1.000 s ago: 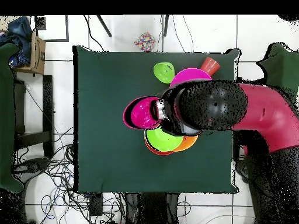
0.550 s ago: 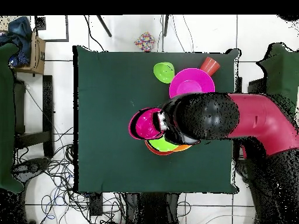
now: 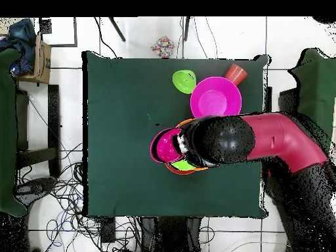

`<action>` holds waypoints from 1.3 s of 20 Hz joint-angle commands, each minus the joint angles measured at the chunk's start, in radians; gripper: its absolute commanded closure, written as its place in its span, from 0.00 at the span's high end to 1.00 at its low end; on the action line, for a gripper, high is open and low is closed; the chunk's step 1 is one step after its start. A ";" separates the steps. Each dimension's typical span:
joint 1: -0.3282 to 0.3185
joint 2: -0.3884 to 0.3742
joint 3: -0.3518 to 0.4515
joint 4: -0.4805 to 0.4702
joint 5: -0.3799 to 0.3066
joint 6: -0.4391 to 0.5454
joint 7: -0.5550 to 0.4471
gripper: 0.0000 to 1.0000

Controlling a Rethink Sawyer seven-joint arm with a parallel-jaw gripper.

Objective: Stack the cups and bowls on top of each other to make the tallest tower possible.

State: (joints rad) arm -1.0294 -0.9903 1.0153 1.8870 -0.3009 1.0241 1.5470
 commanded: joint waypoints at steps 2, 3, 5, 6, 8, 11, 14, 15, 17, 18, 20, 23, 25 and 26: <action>-0.006 0.127 0.036 0.094 -0.158 -0.089 -0.246 0.00; -0.007 0.134 0.036 0.094 -0.167 -0.092 -0.244 0.00; -0.004 0.150 0.035 0.088 -0.186 -0.099 -0.236 0.00; -0.006 0.154 0.036 0.089 -0.193 -0.101 -0.233 0.00; -0.012 0.162 0.039 0.092 -0.204 -0.109 -0.229 0.00; -0.013 0.179 0.040 0.089 -0.221 -0.116 -0.225 0.00; -0.022 0.195 0.044 0.085 -0.235 -0.118 -0.228 0.00; -0.024 0.201 0.044 0.083 -0.240 -0.118 -0.229 0.00; -0.028 0.213 0.044 0.078 -0.251 -0.120 -0.228 0.00; -0.029 0.219 0.044 0.076 -0.257 -0.121 -0.226 0.00; -0.029 0.233 0.042 0.071 -0.272 -0.125 -0.222 0.00; -0.033 0.252 0.041 0.069 -0.293 -0.138 -0.215 0.00; -0.035 0.257 0.043 0.067 -0.302 -0.138 -0.212 0.00; -0.037 0.253 0.050 0.067 -0.300 -0.133 -0.212 0.00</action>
State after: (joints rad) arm -1.0666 -0.7913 1.0594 1.9170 -0.5093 0.9534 1.5470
